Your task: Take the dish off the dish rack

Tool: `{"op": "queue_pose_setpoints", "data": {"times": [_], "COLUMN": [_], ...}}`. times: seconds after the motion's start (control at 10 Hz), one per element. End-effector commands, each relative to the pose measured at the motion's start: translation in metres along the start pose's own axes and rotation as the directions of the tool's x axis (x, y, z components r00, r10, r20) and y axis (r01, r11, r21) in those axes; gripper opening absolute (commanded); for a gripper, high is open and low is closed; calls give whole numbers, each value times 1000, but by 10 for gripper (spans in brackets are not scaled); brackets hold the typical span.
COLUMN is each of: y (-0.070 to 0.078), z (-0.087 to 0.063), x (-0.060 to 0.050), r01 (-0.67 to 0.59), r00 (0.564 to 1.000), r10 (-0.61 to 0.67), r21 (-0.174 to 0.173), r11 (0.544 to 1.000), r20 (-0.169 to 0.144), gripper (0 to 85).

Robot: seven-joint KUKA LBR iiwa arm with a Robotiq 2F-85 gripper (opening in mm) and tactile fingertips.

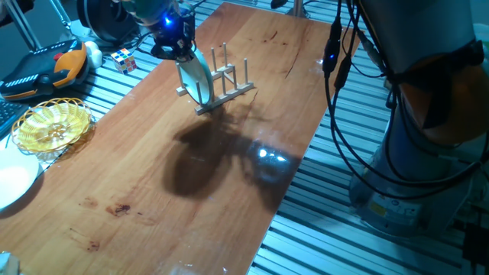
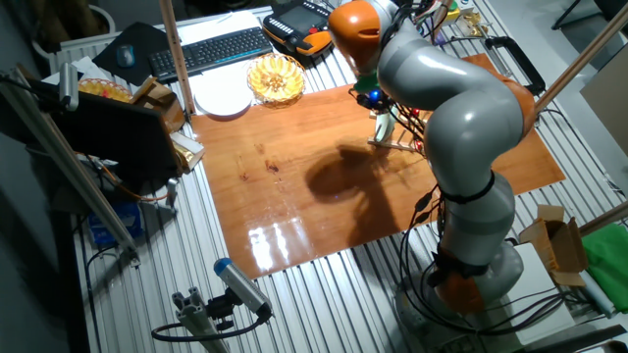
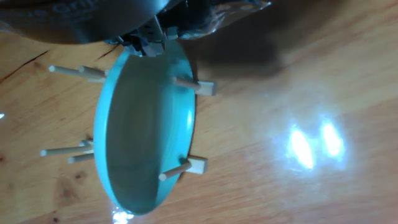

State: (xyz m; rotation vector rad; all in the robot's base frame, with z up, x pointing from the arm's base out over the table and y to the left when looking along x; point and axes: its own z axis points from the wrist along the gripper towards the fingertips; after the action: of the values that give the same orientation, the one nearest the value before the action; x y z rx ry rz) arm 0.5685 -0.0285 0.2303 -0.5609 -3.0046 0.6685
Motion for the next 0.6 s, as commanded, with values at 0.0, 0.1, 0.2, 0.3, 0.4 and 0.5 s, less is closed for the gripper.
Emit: {"op": "queue_pose_setpoints", "data": {"times": [0.0,0.1,0.2,0.3,0.4,0.5], "y": [0,-6,-14,-13,-14,-15], "z": [1,2,6,7,8,8], "x": [0,-3,-9,-12,-14,-18], "r01": [-17,-15,-37,-45,-41,-35], "r00": [1000,1000,999,999,999,999], "r10": [17,15,37,45,41,34], "r21": [14,28,-12,18,41,51], "r11": [1000,999,999,999,998,998], "r20": [7,12,-7,4,17,20], "gripper": [7,7,7,7,7,7]}}
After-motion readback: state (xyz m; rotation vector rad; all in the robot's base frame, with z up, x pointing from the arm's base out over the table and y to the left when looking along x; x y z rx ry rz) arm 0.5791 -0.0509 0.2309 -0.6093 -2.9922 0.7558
